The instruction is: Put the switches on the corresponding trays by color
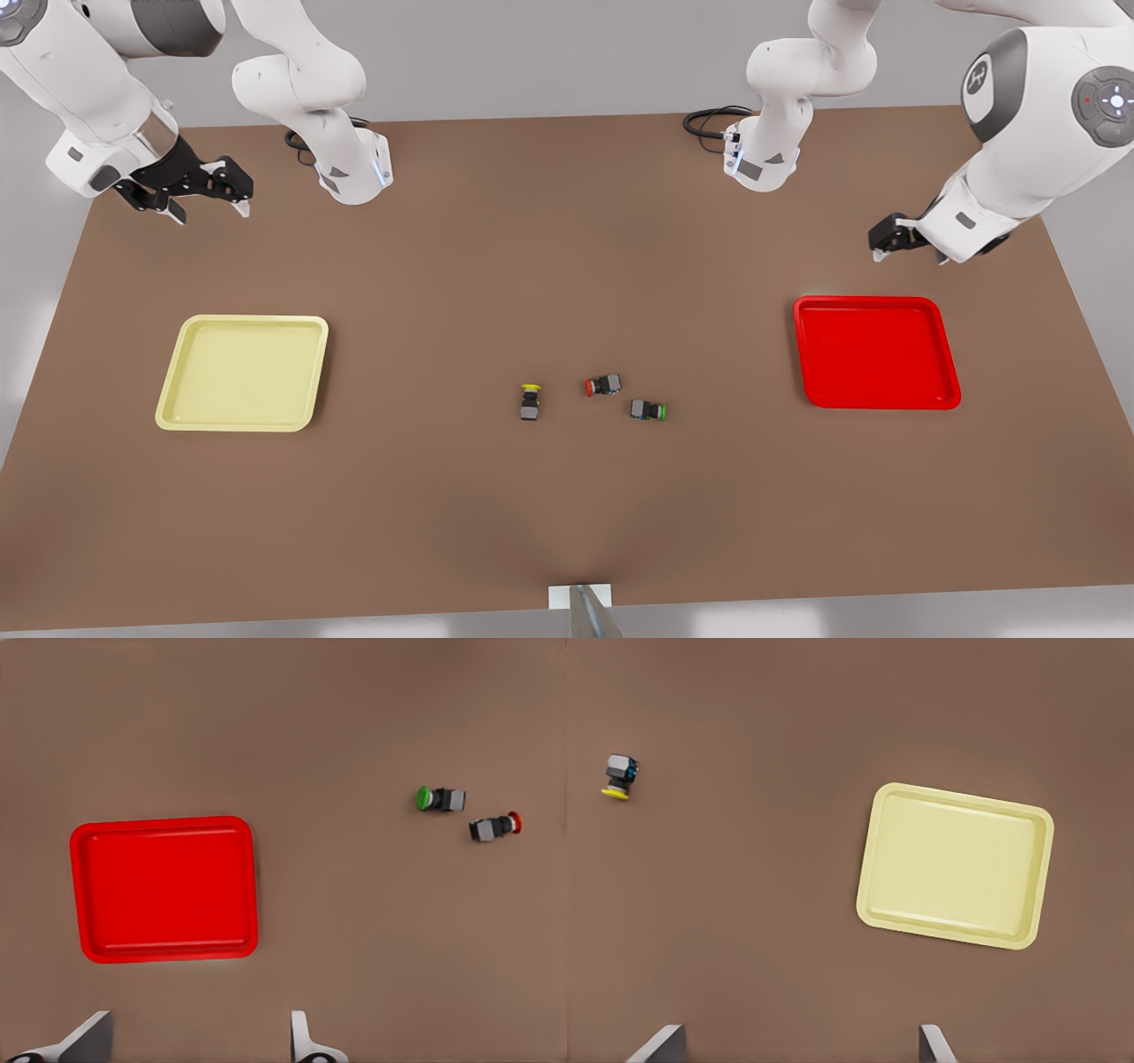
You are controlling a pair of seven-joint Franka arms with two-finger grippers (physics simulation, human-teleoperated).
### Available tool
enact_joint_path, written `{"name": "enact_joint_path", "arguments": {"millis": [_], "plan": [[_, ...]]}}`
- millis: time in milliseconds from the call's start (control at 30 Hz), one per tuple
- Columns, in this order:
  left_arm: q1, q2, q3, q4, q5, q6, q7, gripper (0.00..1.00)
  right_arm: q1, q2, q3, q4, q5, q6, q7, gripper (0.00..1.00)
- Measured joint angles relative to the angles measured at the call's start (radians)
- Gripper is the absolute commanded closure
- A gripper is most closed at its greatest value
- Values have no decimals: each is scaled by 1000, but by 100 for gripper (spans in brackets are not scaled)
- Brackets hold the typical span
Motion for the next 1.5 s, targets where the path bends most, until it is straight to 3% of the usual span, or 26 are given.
{"name": "enact_joint_path", "arguments": {"millis": [167,267,333,467,633,800,967,1067,1167,1300,1500], "plan": [[-20,37,-40,-4,-8,4,-17,0,2,61,10,37,37,34,-51,0],[-128,157,-93,-4,-7,69,-47,0,-1,303,195,177,42,45,185,0],[-179,219,-126,-38,-9,215,-216,0,32,433,262,285,48,50,346,0],[-318,390,-154,-48,5,480,-239,0,6,685,387,363,47,274,506,0],[-337,581,-206,61,31,527,40,1,127,924,391,458,-40,399,544,0],[-345,588,-213,71,37,508,243,1,198,1078,385,543,-132,497,595,0],[-372,627,-210,45,32,532,-857,1,238,1148,386,543,-135,559,626,0],[-371,642,-200,47,6,534,-1171,0,241,1193,388,544,-135,619,614,0],[-370,688,-198,51,-11,650,-1599,0,262,1221,387,546,-137,631,615,0],[-341,707,-164,38,-77,770,-1978,0,258,1229,364,541,-131,629,625,0],[-342,685,-159,-71,-108,873,-2069,0,258,1255,364,547,-127,633,626,0]]}}
